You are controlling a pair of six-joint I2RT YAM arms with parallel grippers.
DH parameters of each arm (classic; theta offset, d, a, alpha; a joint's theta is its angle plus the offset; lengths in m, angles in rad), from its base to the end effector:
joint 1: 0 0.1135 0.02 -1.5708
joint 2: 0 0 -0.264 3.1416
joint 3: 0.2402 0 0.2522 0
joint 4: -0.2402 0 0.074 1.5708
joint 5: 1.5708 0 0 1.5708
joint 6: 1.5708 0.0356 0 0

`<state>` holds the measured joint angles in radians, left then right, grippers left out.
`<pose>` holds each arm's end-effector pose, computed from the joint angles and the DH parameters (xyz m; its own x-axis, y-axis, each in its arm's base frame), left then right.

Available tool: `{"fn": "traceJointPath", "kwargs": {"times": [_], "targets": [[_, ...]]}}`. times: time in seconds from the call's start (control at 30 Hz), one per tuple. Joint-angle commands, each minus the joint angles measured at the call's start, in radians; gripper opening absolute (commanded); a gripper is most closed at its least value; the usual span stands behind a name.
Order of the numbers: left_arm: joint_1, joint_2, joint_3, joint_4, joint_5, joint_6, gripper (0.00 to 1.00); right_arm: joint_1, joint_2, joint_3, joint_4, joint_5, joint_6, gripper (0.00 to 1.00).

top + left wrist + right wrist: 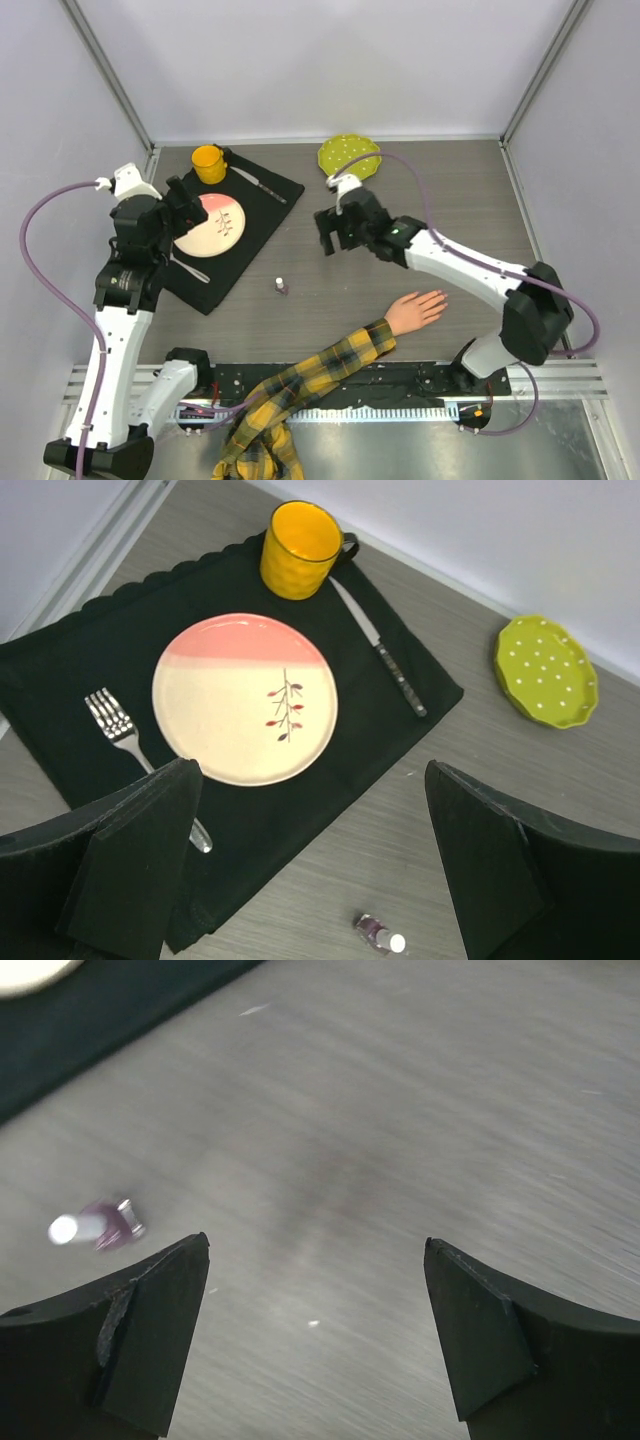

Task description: Paint the nails

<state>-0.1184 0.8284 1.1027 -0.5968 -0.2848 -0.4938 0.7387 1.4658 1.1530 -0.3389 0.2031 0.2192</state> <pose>0.1637 -0.0094 0.3979 -0.2054 -0.4336 -0.8774 -0.2823 0.8846 -0.3711 0.2491 0.2172 0.2917 -0.5553 -0.2177 -0.8026 -0.4305 0.9010 0.0535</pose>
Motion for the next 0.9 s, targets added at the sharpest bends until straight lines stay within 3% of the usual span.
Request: {"fn": "traceJointPath", "kwargs": {"times": [0.0, 0.23, 0.43, 0.53, 0.67, 0.87], "targets": [[-0.003, -0.046, -0.021, -0.026, -0.071, 0.001, 1.00, 0.118, 0.112, 0.077, 0.086, -0.089, -0.050, 0.90], [-0.004, -0.086, -0.058, -0.035, -0.068, 0.008, 1.00, 0.264, 0.277, 0.168, 0.107, -0.111, -0.053, 0.75], [-0.003, -0.092, -0.072, -0.034, -0.045, 0.008, 1.00, 0.366, 0.340, 0.224, 0.094, -0.045, -0.106, 0.75], [-0.004, -0.092, -0.081, -0.029, -0.030, 0.001, 1.00, 0.375, 0.378, 0.254, 0.074, -0.027, -0.122, 0.72], [-0.003, -0.098, -0.087, -0.026, -0.016, -0.003, 1.00, 0.378, 0.404, 0.269, 0.060, -0.014, -0.138, 0.48], [-0.004, -0.103, -0.093, -0.026, -0.002, 0.001, 1.00, 0.389, 0.435, 0.277, 0.057, -0.004, -0.152, 0.47]]}}
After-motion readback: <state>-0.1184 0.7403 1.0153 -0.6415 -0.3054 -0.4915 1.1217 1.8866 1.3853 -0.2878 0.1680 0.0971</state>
